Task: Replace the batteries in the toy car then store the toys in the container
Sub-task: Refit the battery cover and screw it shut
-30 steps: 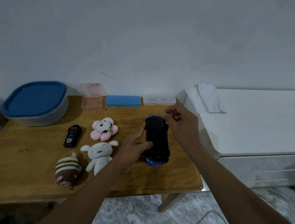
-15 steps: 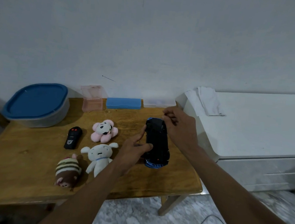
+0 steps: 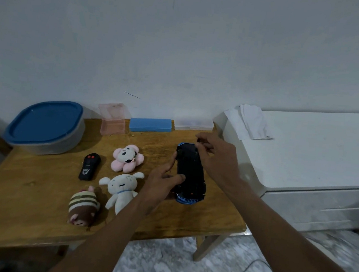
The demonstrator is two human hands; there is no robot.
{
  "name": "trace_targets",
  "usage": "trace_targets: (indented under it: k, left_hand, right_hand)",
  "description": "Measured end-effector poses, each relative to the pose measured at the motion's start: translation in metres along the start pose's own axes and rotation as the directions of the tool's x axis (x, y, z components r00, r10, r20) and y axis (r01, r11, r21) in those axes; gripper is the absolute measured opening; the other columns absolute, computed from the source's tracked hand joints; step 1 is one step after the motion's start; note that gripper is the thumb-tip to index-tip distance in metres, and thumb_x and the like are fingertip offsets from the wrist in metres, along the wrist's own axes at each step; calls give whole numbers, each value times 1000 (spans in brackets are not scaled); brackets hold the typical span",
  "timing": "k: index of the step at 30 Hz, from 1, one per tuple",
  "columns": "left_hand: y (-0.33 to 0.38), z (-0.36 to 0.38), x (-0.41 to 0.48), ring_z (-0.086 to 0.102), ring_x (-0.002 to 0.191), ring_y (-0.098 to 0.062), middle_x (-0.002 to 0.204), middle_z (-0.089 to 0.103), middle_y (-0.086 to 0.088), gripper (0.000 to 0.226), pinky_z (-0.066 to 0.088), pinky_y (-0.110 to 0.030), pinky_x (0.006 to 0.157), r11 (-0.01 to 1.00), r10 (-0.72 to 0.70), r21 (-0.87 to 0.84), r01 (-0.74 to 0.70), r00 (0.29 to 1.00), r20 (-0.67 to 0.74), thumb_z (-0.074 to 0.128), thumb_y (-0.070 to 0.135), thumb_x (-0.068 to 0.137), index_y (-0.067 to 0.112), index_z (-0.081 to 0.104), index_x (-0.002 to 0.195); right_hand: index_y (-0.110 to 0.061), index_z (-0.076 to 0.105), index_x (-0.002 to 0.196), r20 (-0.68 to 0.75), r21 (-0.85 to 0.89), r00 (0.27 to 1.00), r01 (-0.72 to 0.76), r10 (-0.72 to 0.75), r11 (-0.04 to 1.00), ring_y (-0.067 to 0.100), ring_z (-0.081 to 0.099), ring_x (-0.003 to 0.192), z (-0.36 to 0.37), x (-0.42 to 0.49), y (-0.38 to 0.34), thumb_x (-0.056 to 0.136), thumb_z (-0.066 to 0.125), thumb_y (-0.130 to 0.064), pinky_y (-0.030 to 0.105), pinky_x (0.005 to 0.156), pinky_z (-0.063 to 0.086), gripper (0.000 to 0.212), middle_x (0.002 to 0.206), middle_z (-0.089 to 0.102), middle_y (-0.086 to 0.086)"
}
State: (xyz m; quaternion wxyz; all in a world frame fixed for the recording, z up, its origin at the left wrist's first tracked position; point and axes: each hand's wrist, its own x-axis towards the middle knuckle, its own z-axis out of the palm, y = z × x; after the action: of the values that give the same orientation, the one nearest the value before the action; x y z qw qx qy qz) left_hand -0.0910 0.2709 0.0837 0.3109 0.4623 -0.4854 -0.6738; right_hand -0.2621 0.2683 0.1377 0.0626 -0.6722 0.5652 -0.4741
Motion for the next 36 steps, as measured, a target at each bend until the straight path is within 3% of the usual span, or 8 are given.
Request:
trace_targets:
  k: [2, 8, 13, 19, 26, 30, 34, 36]
  left_hand:
    - [0, 1, -1, 69, 104, -23, 117, 71, -4, 71, 56, -49, 87, 1000, 3, 8, -3, 1000, 4, 62, 13, 92, 50, 31, 143]
    - [0, 2, -4, 70, 103, -24, 118, 70, -6, 72, 58, -47, 84, 1000, 5, 6, -5, 1000, -1, 62, 12, 92, 49, 30, 144]
    - [-1, 3, -7, 71, 100, -23, 114, 72, -5, 71, 59, -43, 82, 1000, 5, 8, -5, 1000, 6, 60, 11, 94, 47, 28, 146]
    - [1, 3, -6, 70, 102, -24, 111, 73, -6, 71, 57, -48, 86, 1000, 1, 14, -1, 1000, -3, 61, 12, 93, 49, 30, 144]
    - [1, -1, -5, 69, 103, -25, 117, 70, -6, 72, 56, -52, 88, 1000, 1, 20, -1, 1000, -8, 62, 12, 93, 50, 30, 144]
    - [1, -1, -6, 71, 100, -24, 112, 72, -6, 72, 57, -49, 86, 1000, 3, 20, -3, 1000, -2, 61, 11, 93, 49, 29, 145]
    - [3, -2, -7, 70, 101, -23, 115, 71, -6, 71, 57, -50, 87, 1000, 6, 21, -6, 1000, -16, 61, 12, 93, 49, 30, 145]
    - [4, -2, -8, 70, 101, -22, 116, 71, -6, 70, 58, -47, 85, 1000, 11, 20, -11, 1000, -21, 61, 11, 93, 49, 31, 144]
  right_hand:
    - [-14, 63, 112, -12, 9, 1000, -10, 10, 1000, 14, 68, 78, -1, -2, -1, 88, 62, -8, 28, 70, 58, 24, 86, 72, 4]
    - [-7, 67, 97, -22, -22, 1000, 17, -17, 1000, 16, 69, 79, 1, -1, 0, 86, 67, -10, 34, 71, 60, 11, 87, 72, 6]
    - [-11, 65, 87, -25, -44, 998, -62, 61, 997, 13, 64, 72, 1, 1, 0, 85, 70, -18, 30, 65, 57, 9, 80, 69, 0]
    - [-15, 62, 106, -5, 7, 1000, -25, 25, 1000, 11, 68, 77, 2, -3, -2, 88, 64, -11, 28, 68, 58, 18, 85, 71, 0]
    - [-10, 65, 97, 26, -9, 999, 39, -38, 999, 13, 68, 78, 7, 2, 0, 87, 65, -15, 36, 67, 59, 11, 87, 71, 2]
    - [-13, 63, 89, 11, -29, 1000, -11, 11, 1000, 14, 65, 72, 7, 2, 1, 87, 66, -16, 36, 63, 56, 6, 80, 69, 0]
    - [-20, 61, 101, 19, -12, 1000, -20, 21, 1000, 12, 64, 72, 7, 2, 0, 89, 64, -18, 32, 63, 57, 13, 80, 66, -4]
    - [-18, 62, 96, 16, -10, 1000, -3, 3, 1000, 12, 64, 71, 8, 3, -1, 88, 64, -19, 35, 62, 56, 8, 79, 66, -4]
